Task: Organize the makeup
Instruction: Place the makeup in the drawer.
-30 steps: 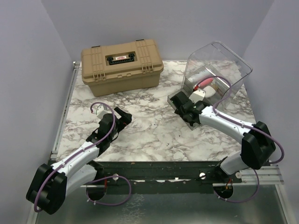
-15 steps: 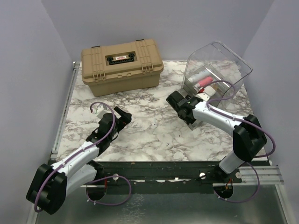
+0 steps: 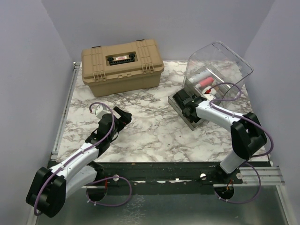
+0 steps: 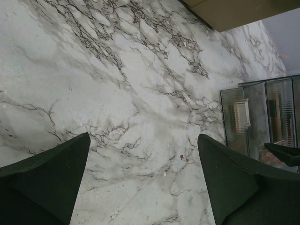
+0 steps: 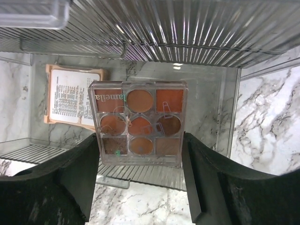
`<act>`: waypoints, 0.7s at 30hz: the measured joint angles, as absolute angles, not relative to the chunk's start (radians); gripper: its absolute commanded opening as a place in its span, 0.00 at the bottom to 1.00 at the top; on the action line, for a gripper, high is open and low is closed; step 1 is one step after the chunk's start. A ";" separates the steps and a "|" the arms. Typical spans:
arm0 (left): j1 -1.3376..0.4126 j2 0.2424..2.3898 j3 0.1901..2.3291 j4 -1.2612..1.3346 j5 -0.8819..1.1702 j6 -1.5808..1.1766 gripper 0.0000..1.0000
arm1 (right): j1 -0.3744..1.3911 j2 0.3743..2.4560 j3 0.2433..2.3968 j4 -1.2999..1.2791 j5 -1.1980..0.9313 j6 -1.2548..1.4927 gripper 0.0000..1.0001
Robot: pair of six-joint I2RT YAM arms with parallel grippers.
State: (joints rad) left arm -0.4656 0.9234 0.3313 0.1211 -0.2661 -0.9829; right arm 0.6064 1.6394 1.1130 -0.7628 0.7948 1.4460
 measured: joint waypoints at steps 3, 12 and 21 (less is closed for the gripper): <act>-0.466 0.923 0.331 0.117 -0.265 -0.982 0.99 | 0.593 1.651 1.096 -0.721 0.777 1.418 0.55; -0.464 0.923 0.331 0.107 -0.265 -0.982 0.99 | 0.591 1.709 1.107 -0.683 0.756 1.398 0.58; -0.464 0.921 0.331 0.105 -0.258 -0.982 0.99 | 0.591 1.711 1.107 -0.671 0.709 1.426 0.65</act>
State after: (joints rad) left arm -0.4637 0.9215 0.3313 0.1051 -0.2581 -0.9825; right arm 0.5915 1.7111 1.1069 -0.6708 0.7086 1.4261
